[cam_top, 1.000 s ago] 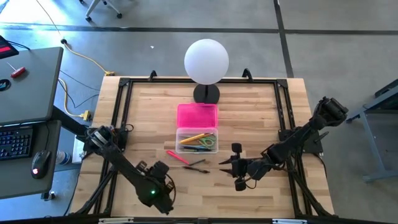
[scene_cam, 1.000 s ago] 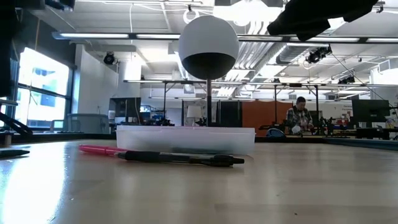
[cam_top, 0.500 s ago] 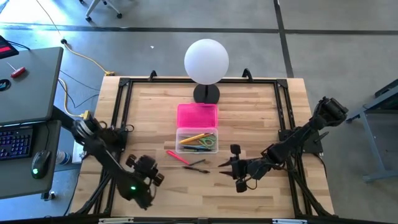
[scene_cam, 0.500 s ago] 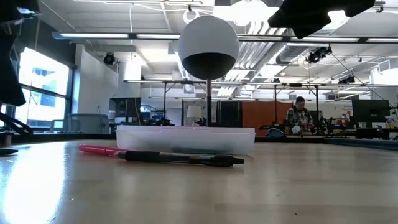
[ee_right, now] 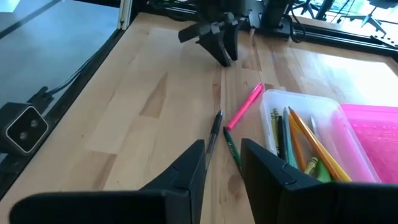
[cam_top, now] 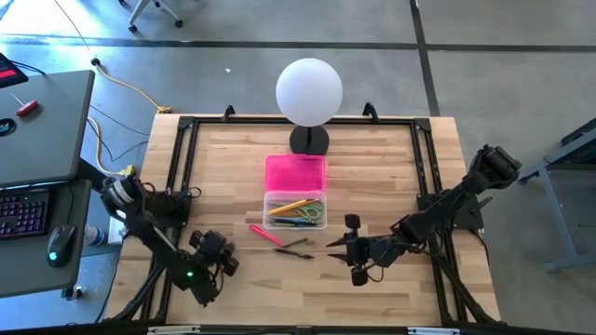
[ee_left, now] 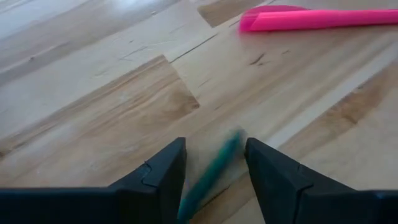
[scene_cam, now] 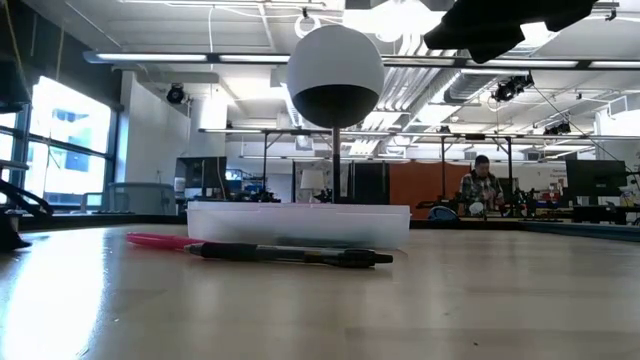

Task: Pick & place school supplies into a supply box
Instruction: Put the bottom green crayon into the pink supply box

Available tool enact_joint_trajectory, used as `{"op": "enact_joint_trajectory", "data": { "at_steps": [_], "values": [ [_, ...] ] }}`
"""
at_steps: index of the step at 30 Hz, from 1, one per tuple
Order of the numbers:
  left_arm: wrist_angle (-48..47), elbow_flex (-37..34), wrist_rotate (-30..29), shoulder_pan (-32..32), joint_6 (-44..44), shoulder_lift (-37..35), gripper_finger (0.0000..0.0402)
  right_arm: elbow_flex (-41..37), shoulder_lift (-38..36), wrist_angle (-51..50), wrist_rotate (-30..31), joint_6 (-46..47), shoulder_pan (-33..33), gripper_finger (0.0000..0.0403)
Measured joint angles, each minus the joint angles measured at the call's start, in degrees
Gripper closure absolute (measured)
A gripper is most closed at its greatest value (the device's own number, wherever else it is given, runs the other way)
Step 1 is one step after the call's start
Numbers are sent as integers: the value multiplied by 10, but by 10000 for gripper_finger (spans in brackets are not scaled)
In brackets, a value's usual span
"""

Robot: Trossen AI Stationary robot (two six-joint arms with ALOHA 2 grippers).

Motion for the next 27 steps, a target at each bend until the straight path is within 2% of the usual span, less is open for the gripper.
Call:
{"op": "enact_joint_trajectory", "data": {
  "at_steps": [4,10,19,27],
  "values": [
    [10,-16,-18,-12,-31,25,197,0,0,-2,-1,0,0,320],
    [26,-23,-102,-46,-52,44,197,-1,0,-2,-4,-11,0,320],
    [44,-32,-125,-61,-36,66,197,-1,0,-3,-6,-11,1,320],
    [46,-39,-103,-57,28,64,197,-1,0,-1,-25,-11,1,320]
  ]
}}
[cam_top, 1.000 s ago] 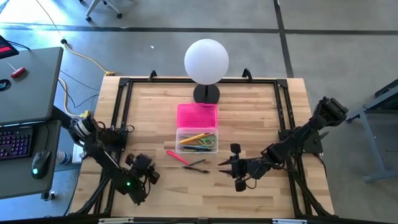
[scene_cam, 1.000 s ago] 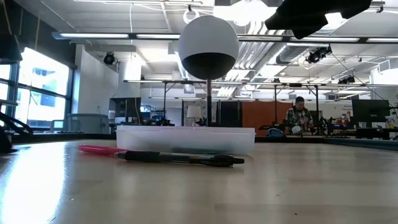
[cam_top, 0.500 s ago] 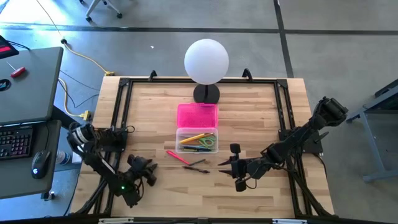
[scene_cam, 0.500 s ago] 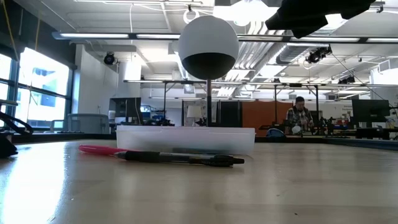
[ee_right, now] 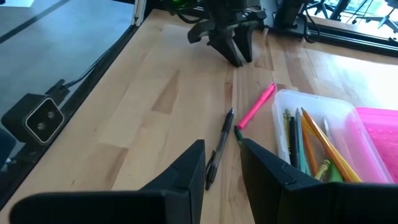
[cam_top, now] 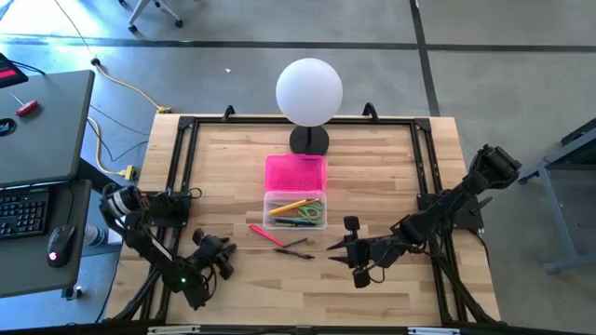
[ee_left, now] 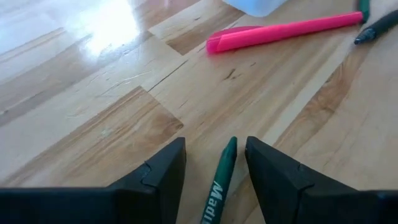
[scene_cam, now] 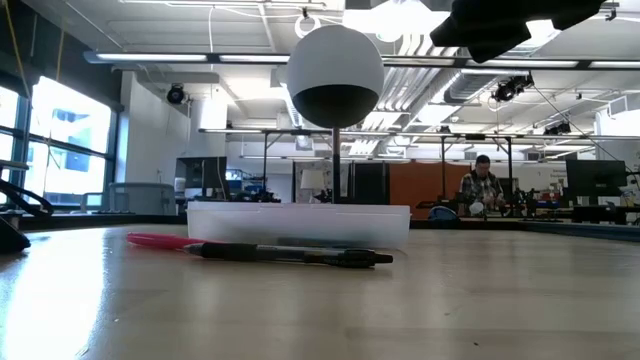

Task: Pick & place school supplies into a supply box
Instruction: Put the bottom green crayon into the pink supply box

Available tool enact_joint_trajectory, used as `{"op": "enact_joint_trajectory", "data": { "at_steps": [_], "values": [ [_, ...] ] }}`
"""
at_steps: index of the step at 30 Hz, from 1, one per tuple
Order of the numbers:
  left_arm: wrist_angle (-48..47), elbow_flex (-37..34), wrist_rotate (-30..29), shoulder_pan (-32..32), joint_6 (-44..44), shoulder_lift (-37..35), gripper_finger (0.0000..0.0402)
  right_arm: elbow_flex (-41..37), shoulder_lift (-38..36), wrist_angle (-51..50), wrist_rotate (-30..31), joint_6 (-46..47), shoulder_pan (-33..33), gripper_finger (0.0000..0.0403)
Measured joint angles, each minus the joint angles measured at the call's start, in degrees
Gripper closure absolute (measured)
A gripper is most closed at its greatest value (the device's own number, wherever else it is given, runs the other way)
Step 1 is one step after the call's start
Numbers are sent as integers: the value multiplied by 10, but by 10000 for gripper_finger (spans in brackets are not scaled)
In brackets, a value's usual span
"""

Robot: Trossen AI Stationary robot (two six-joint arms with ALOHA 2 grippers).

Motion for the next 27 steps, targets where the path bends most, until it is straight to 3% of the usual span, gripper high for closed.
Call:
{"op": "enact_joint_trajectory", "data": {
  "at_steps": [6,14,16,20,27],
  "values": [
    [104,-60,-66,-13,10,-1,226,0,0,0,-1,14,0,320],
    [204,-100,-129,-10,9,10,355,0,0,3,-2,14,1,320],
    [205,-97,-139,-13,12,20,369,0,0,3,-5,15,2,320],
    [204,-97,-140,-20,12,24,360,0,0,3,-5,14,10,320],
    [183,-65,-129,19,5,25,231,0,0,5,-1,11,21,320]
  ]
}}
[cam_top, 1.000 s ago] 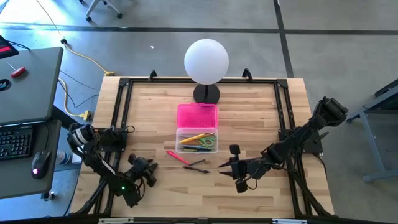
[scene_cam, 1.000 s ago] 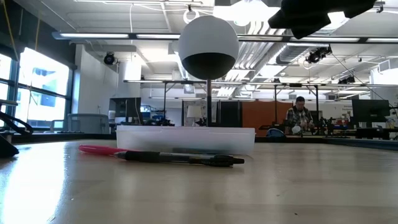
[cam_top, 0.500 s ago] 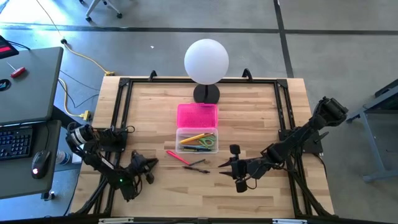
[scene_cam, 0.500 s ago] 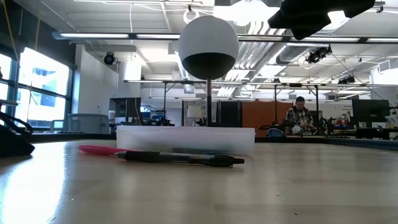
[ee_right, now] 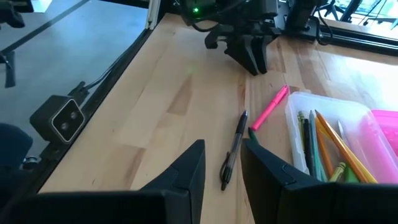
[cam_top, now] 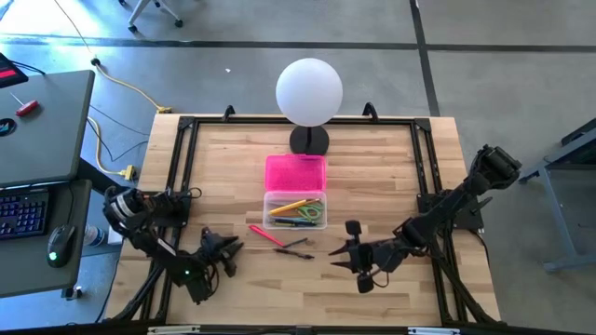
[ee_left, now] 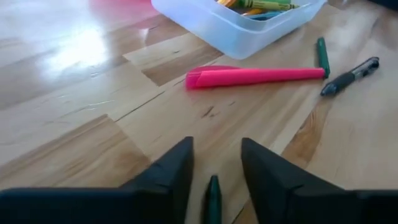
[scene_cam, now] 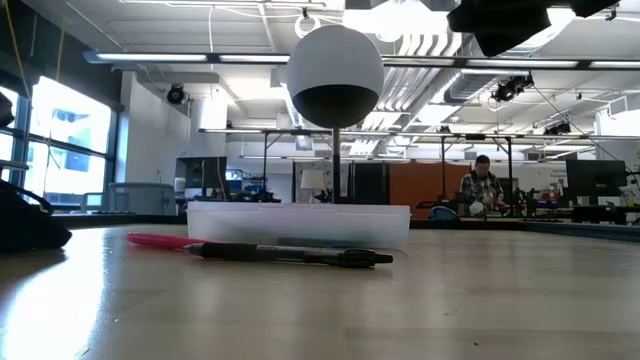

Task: Pick & place school supplies into a supply box
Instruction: Put the bottom green crayon into the pink supply box

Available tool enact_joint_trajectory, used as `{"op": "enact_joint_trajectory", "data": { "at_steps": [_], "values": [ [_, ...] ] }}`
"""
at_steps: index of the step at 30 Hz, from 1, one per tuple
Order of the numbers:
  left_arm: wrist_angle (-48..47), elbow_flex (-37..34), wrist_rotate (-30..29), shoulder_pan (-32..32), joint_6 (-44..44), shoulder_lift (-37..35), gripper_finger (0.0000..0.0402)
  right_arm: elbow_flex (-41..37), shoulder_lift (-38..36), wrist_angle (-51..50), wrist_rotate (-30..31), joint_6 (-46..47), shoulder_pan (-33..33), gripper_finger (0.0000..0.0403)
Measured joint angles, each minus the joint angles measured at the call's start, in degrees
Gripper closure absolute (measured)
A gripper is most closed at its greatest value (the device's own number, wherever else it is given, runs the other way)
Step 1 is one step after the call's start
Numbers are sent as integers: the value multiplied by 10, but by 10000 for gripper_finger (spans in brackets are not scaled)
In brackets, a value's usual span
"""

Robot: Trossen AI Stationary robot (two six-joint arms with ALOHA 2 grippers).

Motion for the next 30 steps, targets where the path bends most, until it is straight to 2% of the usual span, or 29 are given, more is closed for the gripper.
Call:
{"op": "enact_joint_trajectory", "data": {
  "at_steps": [3,7,14,21,27,30],
  "values": [
    [8,6,0,12,16,0,206,0,0,1,0,0,3,320],
    [8,6,6,13,22,1,207,0,0,1,1,1,4,320],
    [7,4,8,13,54,2,272,0,0,0,0,0,5,320],
    [8,0,-12,12,36,18,368,0,0,0,0,0,5,320],
    [-22,22,-31,22,0,7,367,0,0,1,1,-11,5,320],
    [-53,55,-7,52,-16,-17,355,0,0,3,0,-11,5,320]
  ]
}}
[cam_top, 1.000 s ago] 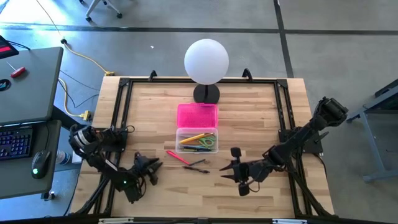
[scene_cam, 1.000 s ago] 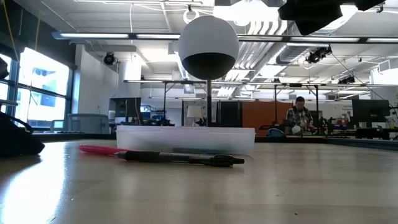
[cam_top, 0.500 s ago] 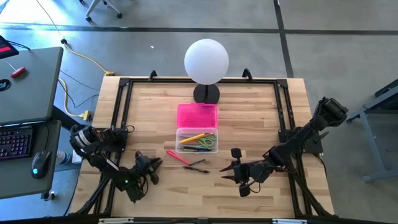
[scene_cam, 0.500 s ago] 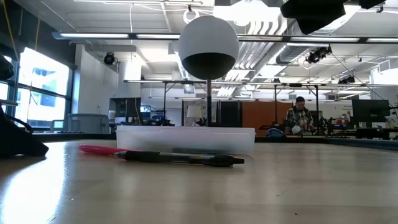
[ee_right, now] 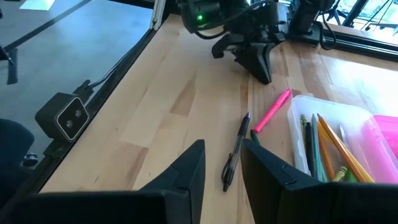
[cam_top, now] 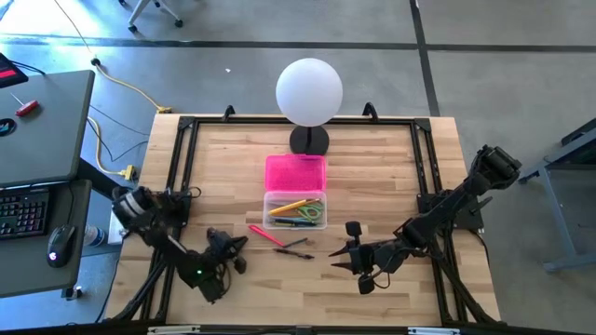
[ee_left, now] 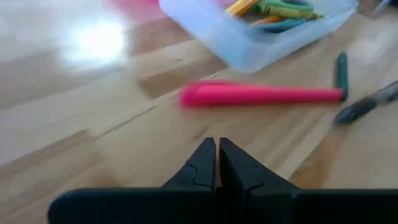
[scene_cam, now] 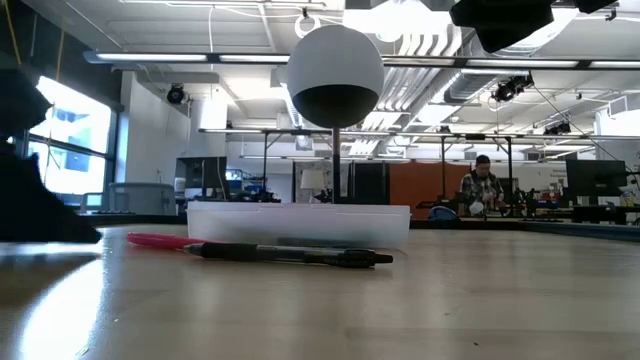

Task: Pick & place school supplies into a supply box
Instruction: Put the bottom green crayon into the pink supply box, then put the black pen into the pink supply box

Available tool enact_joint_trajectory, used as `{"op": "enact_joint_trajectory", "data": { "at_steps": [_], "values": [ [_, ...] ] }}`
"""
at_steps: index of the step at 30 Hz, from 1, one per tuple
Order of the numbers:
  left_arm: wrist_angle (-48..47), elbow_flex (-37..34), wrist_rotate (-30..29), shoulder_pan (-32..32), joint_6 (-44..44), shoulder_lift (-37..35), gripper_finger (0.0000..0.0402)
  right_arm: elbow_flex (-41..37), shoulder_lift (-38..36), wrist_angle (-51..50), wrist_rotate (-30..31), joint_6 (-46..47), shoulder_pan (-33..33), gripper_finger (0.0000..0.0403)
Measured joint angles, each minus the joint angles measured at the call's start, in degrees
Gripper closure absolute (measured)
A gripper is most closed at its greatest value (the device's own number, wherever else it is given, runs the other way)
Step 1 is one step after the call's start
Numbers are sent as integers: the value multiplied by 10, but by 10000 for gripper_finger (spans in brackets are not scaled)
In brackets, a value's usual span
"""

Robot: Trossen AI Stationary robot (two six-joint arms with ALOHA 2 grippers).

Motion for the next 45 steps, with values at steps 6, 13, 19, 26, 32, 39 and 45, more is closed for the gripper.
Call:
{"op": "enact_joint_trajectory", "data": {
  "at_steps": [6,13,19,26,32,39,45],
  "values": [
    [-23,77,-3,80,214,-58,372,0,0,5,0,-2,0,320],
    [46,161,127,225,571,-89,352,0,0,11,0,-4,0,320],
    [264,167,269,348,868,-85,365,0,0,10,-1,8,0,320],
    [282,167,380,448,924,-84,361,0,26,11,4,28,0,320],
    [292,166,429,476,933,-57,266,0,128,121,38,28,-16,320],
    [295,167,427,474,934,-40,240,0,256,291,48,-11,-56,320],
    [295,192,436,474,981,-46,267,0,311,345,-13,40,-102,320]
  ]
}}
